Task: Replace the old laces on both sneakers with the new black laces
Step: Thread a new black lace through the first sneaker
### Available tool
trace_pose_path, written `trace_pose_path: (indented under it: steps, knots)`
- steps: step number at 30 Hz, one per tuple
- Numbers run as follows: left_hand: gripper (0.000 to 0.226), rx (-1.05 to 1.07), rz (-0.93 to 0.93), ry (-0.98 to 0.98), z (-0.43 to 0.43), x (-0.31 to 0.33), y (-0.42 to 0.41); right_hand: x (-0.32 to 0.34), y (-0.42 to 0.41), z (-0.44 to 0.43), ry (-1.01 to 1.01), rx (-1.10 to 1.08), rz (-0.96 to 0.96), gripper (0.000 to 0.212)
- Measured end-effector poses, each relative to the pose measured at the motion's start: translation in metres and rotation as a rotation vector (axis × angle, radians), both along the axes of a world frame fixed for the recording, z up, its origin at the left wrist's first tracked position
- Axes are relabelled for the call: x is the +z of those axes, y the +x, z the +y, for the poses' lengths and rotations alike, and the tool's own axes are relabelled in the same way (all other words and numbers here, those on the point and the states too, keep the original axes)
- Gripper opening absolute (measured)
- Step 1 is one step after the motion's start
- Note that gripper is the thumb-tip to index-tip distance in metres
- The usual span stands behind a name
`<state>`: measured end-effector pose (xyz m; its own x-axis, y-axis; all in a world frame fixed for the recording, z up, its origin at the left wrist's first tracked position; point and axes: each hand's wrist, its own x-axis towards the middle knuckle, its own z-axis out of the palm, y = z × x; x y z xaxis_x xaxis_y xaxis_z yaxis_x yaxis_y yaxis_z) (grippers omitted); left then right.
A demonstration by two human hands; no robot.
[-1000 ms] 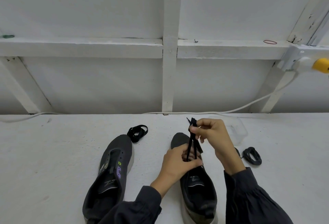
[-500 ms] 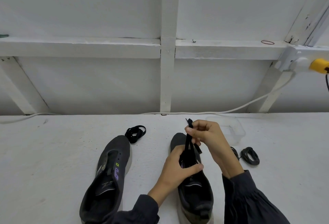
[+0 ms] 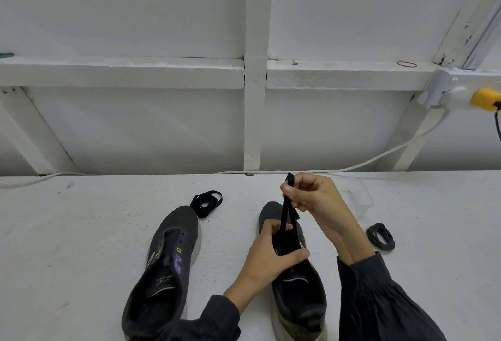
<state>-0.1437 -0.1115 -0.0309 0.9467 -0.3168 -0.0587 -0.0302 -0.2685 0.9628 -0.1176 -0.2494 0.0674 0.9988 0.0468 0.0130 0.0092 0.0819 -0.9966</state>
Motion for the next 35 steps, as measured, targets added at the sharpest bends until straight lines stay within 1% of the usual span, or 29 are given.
trace_pose_path:
  steps: [2, 3, 6, 9, 11, 12, 15, 16, 18, 19, 21, 22, 23, 24, 25, 26, 27, 28, 29, 30, 31, 33, 35]
  knots:
    - [0.048, 0.037, -0.057, -0.054, -0.001, 0.002, -0.003, 0.001, 0.001, 0.001, -0.011, -0.016, -0.019, 0.003]
    - [0.038, 0.050, -0.093, -0.099, -0.001, 0.004, -0.005, 0.001, 0.001, 0.001, -0.017, -0.033, -0.025, 0.004]
    - [0.022, 0.041, -0.141, -0.267, -0.002, 0.023, -0.006, 0.001, 0.001, 0.000, -0.083, -0.082, -0.033, 0.017]
    - [0.028, 0.003, -0.069, -0.384, -0.001, 0.048, -0.002, 0.001, -0.002, 0.000, -0.106, -0.096, -0.033, 0.023]
    - [0.034, 0.038, -0.035, -0.414, 0.001, 0.053, 0.000, -0.001, -0.005, -0.002, -0.127, -0.119, -0.043, 0.028]
    - [0.034, 0.082, -0.043, -0.412, 0.003, 0.052, 0.001, -0.003, -0.006, -0.004, -0.162, -0.133, -0.054, 0.033]
    - [0.018, 0.262, -0.075, -0.428, 0.014, 0.042, 0.002, -0.016, -0.009, -0.014, -0.265, -0.217, -0.068, 0.042]
    - [0.021, 0.330, -0.067, -0.426, 0.020, 0.036, 0.003, -0.022, -0.010, -0.020, -0.292, -0.262, -0.060, 0.043]
    - [0.026, 0.466, -0.030, -0.405, 0.032, 0.022, 0.004, -0.038, -0.014, -0.033, -0.376, -0.375, -0.042, 0.042]
    - [0.025, 0.521, -0.014, -0.398, 0.038, 0.014, 0.004, -0.047, -0.016, -0.040, -0.454, -0.430, -0.032, 0.039]
    - [0.022, 0.580, 0.003, -0.362, 0.047, -0.003, 0.003, -0.065, -0.021, -0.056, -0.675, -0.477, 0.031, 0.024]
    - [0.021, 0.592, 0.000, -0.318, 0.050, -0.010, 0.002, -0.074, -0.022, -0.064, -0.783, -0.433, 0.116, 0.016]
    - [0.022, 0.596, -0.002, -0.257, 0.053, -0.018, 0.001, -0.080, -0.024, -0.069, -0.885, -0.334, 0.240, 0.012]
    - [0.023, 0.592, 0.000, -0.187, 0.054, -0.026, 0.000, -0.083, -0.027, -0.072, -0.976, -0.196, 0.388, 0.014]
    - [0.026, 0.578, 0.006, -0.118, 0.055, -0.032, -0.001, -0.085, -0.029, -0.073, -1.056, -0.049, 0.532, 0.021]
    - [0.031, 0.557, 0.011, -0.057, 0.055, -0.038, -0.001, -0.083, -0.031, -0.073, -1.118, 0.061, 0.643, 0.028]
    - [0.039, 0.531, 0.007, -0.004, 0.054, -0.042, -0.001, -0.079, -0.032, -0.072, -1.158, 0.116, 0.705, 0.035]
    - [0.047, 0.505, -0.007, 0.046, 0.053, -0.044, 0.000, -0.075, -0.031, -0.071, -1.187, 0.126, 0.713, 0.041]
    - [0.052, 0.485, -0.036, 0.104, 0.051, -0.043, 0.001, -0.071, -0.028, -0.071, -1.211, 0.109, 0.682, 0.047]
    - [0.055, 0.473, -0.081, 0.166, 0.048, -0.041, 0.004, -0.066, -0.024, -0.069, -1.229, 0.078, 0.633, 0.050]
    - [0.056, 0.460, -0.126, 0.212, 0.045, -0.037, 0.008, -0.061, -0.019, -0.067, -1.237, 0.033, 0.570, 0.048]
    - [0.049, 0.419, -0.199, 0.236, 0.037, -0.026, 0.019, -0.054, -0.009, -0.060, -1.236, -0.090, 0.436, 0.038]
    - [0.037, 0.349, -0.261, 0.251, 0.027, -0.014, 0.032, -0.051, 0.002, -0.049, -1.251, -0.166, 0.309, 0.035]
